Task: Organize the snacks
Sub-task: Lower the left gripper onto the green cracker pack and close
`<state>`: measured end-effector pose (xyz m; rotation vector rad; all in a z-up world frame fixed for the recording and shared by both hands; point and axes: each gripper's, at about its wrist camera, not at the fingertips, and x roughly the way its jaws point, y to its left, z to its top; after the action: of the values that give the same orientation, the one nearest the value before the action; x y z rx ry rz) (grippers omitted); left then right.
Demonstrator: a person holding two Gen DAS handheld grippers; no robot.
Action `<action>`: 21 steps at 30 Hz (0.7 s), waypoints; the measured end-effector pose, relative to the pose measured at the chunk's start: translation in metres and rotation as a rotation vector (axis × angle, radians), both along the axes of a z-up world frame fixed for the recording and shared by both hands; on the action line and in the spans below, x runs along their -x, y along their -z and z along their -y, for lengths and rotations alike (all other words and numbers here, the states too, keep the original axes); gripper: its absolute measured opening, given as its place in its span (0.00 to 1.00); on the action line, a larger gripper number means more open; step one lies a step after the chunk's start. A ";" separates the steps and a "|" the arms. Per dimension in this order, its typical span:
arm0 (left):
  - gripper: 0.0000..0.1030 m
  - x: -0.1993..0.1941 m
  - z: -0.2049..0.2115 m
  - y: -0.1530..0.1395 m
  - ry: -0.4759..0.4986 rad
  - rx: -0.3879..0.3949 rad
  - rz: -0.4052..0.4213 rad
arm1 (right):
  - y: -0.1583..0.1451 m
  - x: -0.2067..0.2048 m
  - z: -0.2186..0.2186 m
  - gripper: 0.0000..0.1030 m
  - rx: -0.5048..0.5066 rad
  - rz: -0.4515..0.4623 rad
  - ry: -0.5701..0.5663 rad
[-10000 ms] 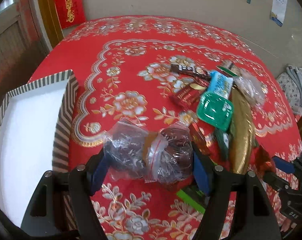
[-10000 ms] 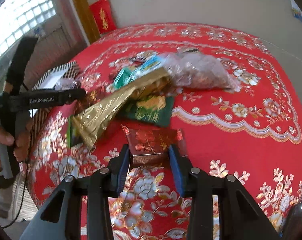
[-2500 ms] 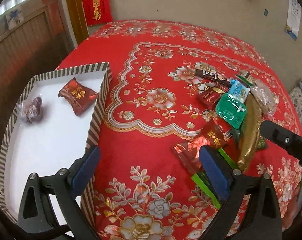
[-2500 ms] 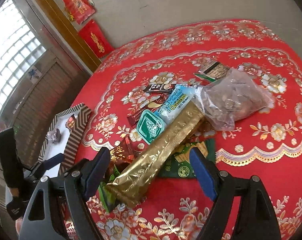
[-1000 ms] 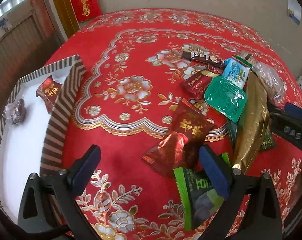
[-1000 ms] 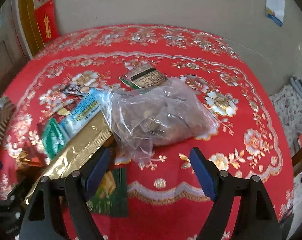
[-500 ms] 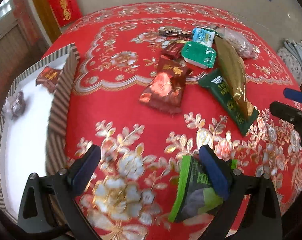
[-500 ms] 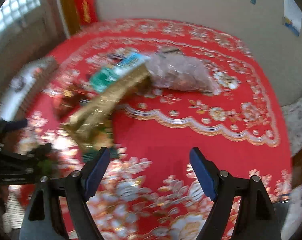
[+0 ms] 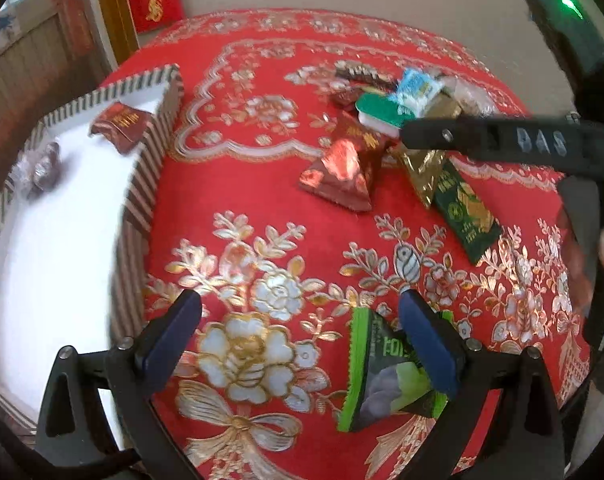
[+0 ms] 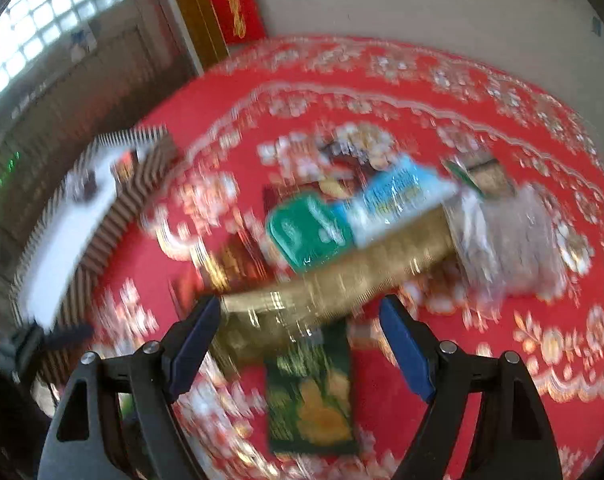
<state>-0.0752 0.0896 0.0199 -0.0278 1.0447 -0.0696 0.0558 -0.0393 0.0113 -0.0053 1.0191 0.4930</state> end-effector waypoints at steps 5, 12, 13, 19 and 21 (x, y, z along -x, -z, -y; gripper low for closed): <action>0.96 0.006 -0.003 -0.002 0.029 -0.007 0.007 | 0.011 0.034 0.015 0.80 0.132 0.080 0.038; 0.96 0.007 0.013 0.010 0.065 0.004 -0.017 | 0.025 0.044 0.017 0.80 0.167 0.059 0.017; 0.96 0.008 0.015 0.011 0.072 0.003 -0.037 | 0.027 0.043 0.015 0.80 0.175 0.061 0.014; 0.96 0.018 0.020 0.006 0.123 0.016 -0.032 | 0.028 0.041 0.012 0.80 0.152 0.057 0.016; 0.96 0.021 0.024 0.004 0.168 0.038 -0.029 | 0.029 0.042 0.011 0.80 0.157 0.059 0.014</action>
<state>-0.0965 0.0656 0.0159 0.0244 1.0735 -0.2424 0.0140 -0.0502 -0.0175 -0.1510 0.9975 0.3968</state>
